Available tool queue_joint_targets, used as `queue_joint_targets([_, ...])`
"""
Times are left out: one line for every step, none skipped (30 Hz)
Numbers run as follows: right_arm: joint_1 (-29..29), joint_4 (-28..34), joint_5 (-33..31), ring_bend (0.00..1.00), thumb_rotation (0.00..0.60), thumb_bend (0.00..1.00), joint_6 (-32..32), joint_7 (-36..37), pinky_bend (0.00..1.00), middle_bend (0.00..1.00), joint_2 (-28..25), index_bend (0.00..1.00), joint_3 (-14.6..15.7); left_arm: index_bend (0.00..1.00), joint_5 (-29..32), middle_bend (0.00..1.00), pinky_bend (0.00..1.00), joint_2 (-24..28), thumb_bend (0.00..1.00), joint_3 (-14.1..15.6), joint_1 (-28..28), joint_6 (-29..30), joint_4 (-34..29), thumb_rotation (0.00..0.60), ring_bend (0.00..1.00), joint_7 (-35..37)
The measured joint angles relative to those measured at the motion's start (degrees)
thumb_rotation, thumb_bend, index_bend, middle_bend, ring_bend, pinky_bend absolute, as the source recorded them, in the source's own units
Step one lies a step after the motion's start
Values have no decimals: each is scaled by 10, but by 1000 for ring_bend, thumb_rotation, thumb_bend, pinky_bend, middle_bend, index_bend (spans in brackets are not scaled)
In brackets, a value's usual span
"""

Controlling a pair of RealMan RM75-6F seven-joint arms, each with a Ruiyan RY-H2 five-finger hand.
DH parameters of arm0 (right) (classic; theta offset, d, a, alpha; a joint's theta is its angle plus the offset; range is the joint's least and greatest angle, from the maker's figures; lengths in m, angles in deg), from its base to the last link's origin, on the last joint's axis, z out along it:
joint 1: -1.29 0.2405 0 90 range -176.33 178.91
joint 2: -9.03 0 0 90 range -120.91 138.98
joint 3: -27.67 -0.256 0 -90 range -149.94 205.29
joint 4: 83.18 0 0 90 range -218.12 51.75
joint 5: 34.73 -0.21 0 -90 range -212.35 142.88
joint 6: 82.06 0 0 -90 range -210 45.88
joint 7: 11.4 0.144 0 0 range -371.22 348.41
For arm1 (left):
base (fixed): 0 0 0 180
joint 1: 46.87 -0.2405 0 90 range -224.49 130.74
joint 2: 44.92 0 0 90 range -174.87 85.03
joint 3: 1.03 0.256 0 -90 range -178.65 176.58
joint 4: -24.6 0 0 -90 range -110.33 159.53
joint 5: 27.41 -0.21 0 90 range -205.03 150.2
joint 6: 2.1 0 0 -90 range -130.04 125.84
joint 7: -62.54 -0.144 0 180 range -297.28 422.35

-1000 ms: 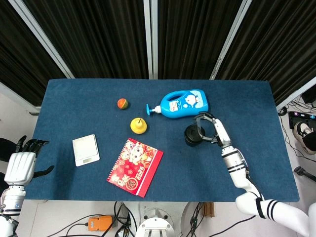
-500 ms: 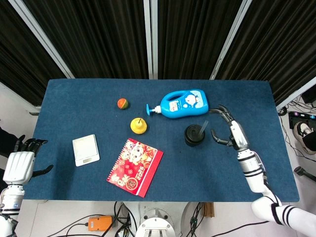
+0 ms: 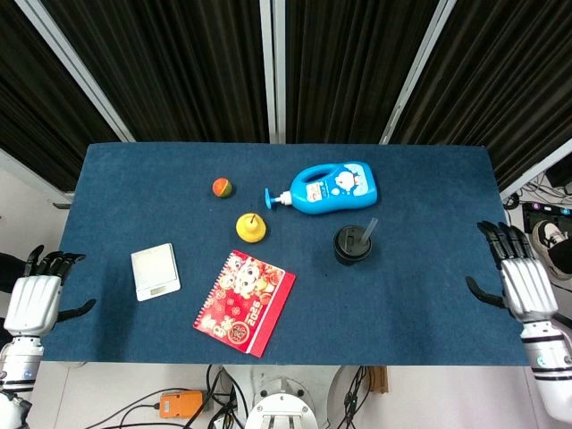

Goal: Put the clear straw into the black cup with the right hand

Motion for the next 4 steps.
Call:
queue_joint_targets([-7,-2,2,0,600,451,-9,2,46,122,0,25,3,231,0,250,20,0,62,0,-1,1,-1,600,162,0])
queue_joint_targets([-14,-6,4,0,600,450,-17,5,46,122,1,27,6,232,0,250,20,1,62,0,-2,2,-1,600,162,-1])
queue_joint_targets([-22,-12,8,0,600,450,-27,8,46,122,4,27,9,231,0,250,20,1,62,1,-2,2,-2,600,163,-2])
queue_joint_targets([-26,-16,11,0,600,450,-32,11,46,122,6,27,11,231,0,250,20,1,62,1,-2,2,-2,600,162,-2])
